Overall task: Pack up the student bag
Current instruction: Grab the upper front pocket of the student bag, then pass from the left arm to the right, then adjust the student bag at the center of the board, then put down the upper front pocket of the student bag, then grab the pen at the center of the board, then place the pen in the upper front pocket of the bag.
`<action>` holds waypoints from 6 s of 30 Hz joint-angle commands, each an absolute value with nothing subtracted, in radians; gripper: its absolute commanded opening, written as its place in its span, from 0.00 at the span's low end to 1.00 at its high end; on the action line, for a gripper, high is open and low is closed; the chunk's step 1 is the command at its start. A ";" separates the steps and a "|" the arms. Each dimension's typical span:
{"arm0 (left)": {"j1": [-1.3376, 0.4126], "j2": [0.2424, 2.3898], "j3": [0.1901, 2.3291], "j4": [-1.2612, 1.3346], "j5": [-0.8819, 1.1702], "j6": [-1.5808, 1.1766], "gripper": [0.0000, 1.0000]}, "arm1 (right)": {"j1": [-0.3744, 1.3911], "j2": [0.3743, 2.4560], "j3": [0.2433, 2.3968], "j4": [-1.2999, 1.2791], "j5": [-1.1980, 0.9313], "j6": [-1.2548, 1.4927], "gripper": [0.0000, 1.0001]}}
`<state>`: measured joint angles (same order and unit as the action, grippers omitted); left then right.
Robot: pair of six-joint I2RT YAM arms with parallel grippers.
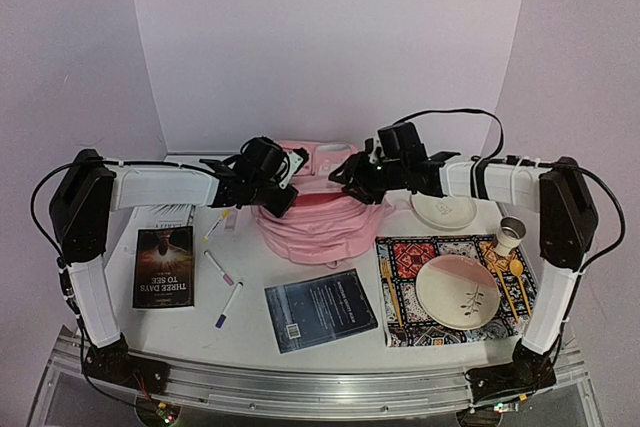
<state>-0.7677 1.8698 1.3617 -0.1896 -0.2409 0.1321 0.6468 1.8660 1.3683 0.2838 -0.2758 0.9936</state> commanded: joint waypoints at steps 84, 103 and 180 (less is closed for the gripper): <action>-0.619 1.612 1.155 -0.554 -0.250 -0.651 0.75 | 0.742 1.882 1.621 0.204 0.087 -0.386 0.00; -0.609 1.721 1.034 -0.598 -0.252 -0.888 0.61 | 0.796 1.877 1.603 0.204 0.086 -0.356 0.00; -0.565 1.723 1.126 0.121 0.161 -1.449 0.13 | 0.894 1.933 1.646 0.204 0.116 -0.295 0.00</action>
<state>-0.5716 1.7062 1.1118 0.0117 0.2489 -1.3613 0.8674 1.9648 1.5883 0.1279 0.1285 -0.3211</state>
